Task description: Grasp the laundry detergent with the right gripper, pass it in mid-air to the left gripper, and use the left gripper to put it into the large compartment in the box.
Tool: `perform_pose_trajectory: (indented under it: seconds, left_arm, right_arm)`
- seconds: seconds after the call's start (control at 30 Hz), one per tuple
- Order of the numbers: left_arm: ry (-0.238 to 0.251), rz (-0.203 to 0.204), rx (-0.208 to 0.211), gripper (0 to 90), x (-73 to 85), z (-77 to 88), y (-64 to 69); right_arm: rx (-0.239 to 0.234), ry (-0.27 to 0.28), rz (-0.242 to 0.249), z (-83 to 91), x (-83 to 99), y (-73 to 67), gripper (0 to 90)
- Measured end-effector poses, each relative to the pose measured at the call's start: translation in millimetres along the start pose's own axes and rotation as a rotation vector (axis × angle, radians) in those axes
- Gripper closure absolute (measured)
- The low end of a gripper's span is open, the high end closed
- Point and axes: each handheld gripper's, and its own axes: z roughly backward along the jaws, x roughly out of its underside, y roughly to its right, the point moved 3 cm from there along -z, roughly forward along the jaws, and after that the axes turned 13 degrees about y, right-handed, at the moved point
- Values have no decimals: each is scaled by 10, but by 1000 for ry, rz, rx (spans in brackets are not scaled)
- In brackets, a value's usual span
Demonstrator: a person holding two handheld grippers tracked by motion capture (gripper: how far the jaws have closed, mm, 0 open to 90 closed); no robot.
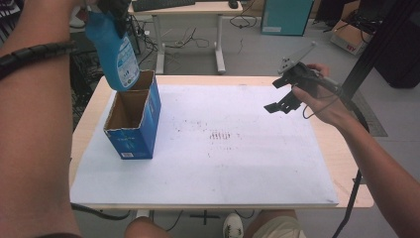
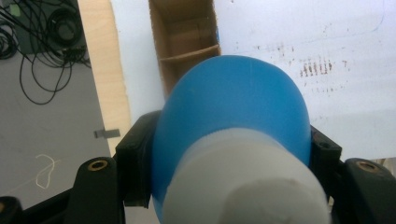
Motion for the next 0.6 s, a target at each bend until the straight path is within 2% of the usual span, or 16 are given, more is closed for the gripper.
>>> perform_pose_trajectory:
  seconds: [0.37,0.6]
  left_arm:
    - [26,59,-23,360,11,-41,-120]
    - [19,78,-30,360,44,-89,-174]
  right_arm:
    - [-2,2,11,15,-62,-10,59]
    - [0,3,15,21,-62,-28,59]
